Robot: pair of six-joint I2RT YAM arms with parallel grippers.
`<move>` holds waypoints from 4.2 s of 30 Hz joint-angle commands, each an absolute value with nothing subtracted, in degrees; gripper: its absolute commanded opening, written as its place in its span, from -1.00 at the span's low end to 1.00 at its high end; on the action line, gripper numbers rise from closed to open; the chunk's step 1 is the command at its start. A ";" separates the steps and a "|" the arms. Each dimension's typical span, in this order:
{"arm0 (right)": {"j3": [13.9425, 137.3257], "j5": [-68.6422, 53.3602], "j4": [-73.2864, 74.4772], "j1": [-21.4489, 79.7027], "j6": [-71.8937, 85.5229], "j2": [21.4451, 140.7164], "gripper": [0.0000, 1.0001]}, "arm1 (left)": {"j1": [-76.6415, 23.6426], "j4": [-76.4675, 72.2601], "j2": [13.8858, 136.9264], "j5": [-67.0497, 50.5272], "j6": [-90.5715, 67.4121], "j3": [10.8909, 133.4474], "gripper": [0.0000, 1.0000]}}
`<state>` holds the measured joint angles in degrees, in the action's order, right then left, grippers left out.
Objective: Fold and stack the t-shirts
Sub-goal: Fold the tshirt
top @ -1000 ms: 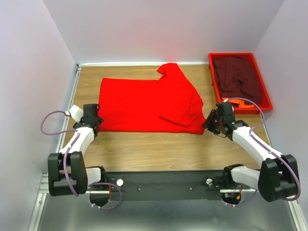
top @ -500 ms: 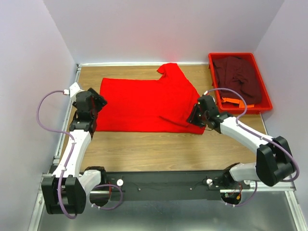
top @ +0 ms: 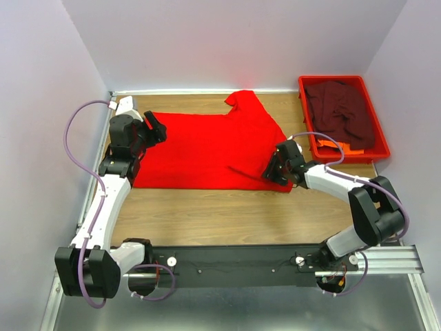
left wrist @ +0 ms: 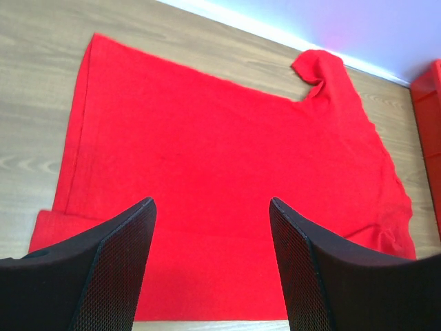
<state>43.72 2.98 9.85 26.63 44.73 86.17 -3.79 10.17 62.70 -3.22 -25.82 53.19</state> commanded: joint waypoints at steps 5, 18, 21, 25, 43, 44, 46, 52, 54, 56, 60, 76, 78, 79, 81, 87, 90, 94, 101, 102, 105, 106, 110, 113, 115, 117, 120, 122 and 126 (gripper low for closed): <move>42.71 2.28 6.15 26.89 47.29 88.24 0.05 | -4.31 9.94 62.84 -5.71 -22.41 53.18 0.49; 49.04 1.32 5.71 26.89 45.88 92.10 -0.90 | -4.75 6.24 62.14 -5.01 -20.74 48.69 0.49; 51.94 1.76 5.80 26.89 45.35 93.25 -0.95 | -5.01 5.98 62.31 -5.18 -20.48 48.34 0.49; 56.42 1.76 5.71 26.89 44.39 96.50 -0.98 | -5.10 5.80 62.40 -5.80 -20.30 48.34 0.49; 75.49 4.39 5.54 26.89 41.92 113.37 -0.99 | -5.54 5.71 64.07 -7.29 -19.69 48.16 0.49; 75.93 4.31 5.62 26.89 41.92 113.81 -0.99 | -5.62 5.71 64.16 -7.38 -19.69 48.16 0.49; 77.17 4.31 5.62 26.89 41.75 114.95 -0.98 | -5.71 5.71 64.42 -7.56 -19.60 48.25 0.49; 79.10 6.06 5.10 26.89 40.52 115.58 -0.58 | -6.41 5.54 65.48 -7.91 -19.34 48.25 0.49; 79.89 6.94 4.75 26.89 39.38 115.66 -0.51 | -7.47 5.54 66.26 -7.30 -19.16 48.60 0.49; 81.46 7.03 3.69 26.89 38.07 116.19 -0.51 | -8.95 5.89 66.97 -6.59 -19.25 49.21 0.49; 84.19 7.12 3.25 26.89 36.30 117.51 -0.51 | -12.29 7.64 70.30 -5.28 -20.04 51.06 0.49; 77.18 9.23 3.16 20.48 30.32 110.92 -0.31 | -30.93 11.06 102.99 5.71 -21.55 80.05 0.44; 76.47 7.22 3.16 18.91 30.50 110.74 -0.30 | -32.08 13.26 107.90 6.41 -20.40 85.66 0.43; 76.29 6.77 3.16 18.46 30.50 110.83 -0.31 | -32.43 13.71 109.32 6.50 -19.43 87.17 0.43; 76.29 6.24 3.25 17.58 30.41 111.00 -0.30 | -33.13 14.50 112.48 5.80 -18.64 90.52 0.41; 77.52 3.79 3.25 16.96 29.44 112.76 -0.29 | -34.01 15.73 116.10 5.10 -17.58 93.95 0.39; 77.96 2.82 3.16 16.96 29.27 113.47 -0.29 | -35.06 16.43 116.89 4.92 -16.88 94.57 0.36; 78.13 2.20 3.25 16.96 29.18 114.17 -0.29 | -36.38 17.49 117.86 6.06 -15.91 94.57 0.36; 78.66 1.23 3.25 16.96 28.65 114.87 -0.29 | -37.35 17.93 119.62 8.44 -15.91 94.48 0.20; 78.66 0.97 3.25 16.96 28.65 114.96 -0.29 | -37.35 18.02 120.14 8.61 -15.91 94.66 0.19; 78.92 0.70 3.16 16.88 28.48 115.14 -0.29 | -37.35 18.19 121.11 8.96 -15.73 95.54 0.12; 79.01 0.62 3.16 17.05 28.48 115.22 -0.29 | -37.35 18.19 121.29 8.96 -15.73 95.71 0.12; 79.36 0.35 3.16 16.96 28.21 115.84 -0.29 | -37.35 18.19 121.99 10.10 -15.82 96.42 0.00; 79.63 0.35 3.25 16.88 28.12 116.37 -0.29 | -37.35 18.11 122.08 10.46 -15.91 96.68 -0.07; 79.63 -1.30 3.25 16.96 28.12 116.80 -0.29 | -37.44 18.02 122.08 10.90 -15.91 96.68 -0.10; 79.72 -1.84 3.16 17.05 28.12 117.24 -0.28 | -37.35 17.84 121.91 11.07 -15.73 96.77 -0.11; 79.89 -2.37 3.25 17.05 28.13 117.86 -0.27 | -37.35 17.58 122.25 11.34 -15.47 96.85 -0.15; 80.07 -2.64 3.25 16.96 28.12 118.12 -0.21 | -37.35 17.58 122.52 11.34 -15.38 97.03 -0.20; 80.68 -3.51 3.25 17.05 28.30 118.56 -0.20 | -37.35 17.49 122.96 11.43 -15.29 97.29 -0.29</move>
<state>78.72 -1.50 3.44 16.86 28.86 117.03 -37.26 17.89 121.67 9.82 -15.88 95.37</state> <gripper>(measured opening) 0.396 0.375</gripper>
